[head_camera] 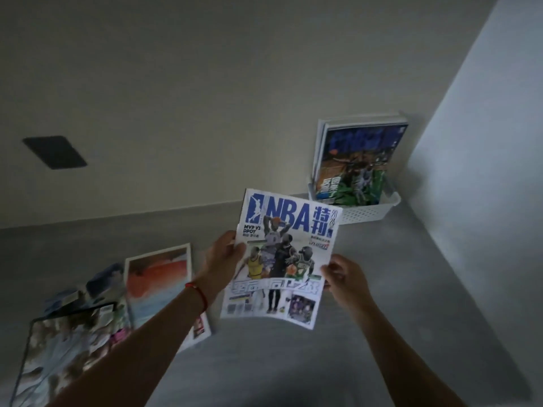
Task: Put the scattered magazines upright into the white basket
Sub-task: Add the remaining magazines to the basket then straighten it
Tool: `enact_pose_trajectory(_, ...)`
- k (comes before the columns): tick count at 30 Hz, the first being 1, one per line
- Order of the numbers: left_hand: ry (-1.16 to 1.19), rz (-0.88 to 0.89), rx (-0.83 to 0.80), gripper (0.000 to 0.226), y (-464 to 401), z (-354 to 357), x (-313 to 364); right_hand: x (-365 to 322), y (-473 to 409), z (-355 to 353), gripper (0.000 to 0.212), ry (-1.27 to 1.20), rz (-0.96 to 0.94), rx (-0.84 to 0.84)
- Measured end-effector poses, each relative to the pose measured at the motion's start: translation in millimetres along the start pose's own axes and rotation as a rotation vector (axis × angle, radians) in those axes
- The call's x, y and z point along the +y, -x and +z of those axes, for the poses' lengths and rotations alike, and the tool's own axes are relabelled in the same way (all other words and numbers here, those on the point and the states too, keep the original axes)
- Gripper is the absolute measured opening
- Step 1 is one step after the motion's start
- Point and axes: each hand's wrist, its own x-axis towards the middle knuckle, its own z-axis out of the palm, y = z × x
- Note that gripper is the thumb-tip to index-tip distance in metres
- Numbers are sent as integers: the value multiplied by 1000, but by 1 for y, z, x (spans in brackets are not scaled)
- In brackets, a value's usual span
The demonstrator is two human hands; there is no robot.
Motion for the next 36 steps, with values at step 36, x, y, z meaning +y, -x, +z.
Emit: enact_pose_trajectory(36,160,-263,333,11,-205,226,104,-6,-285,-194,11,250,-325,362)
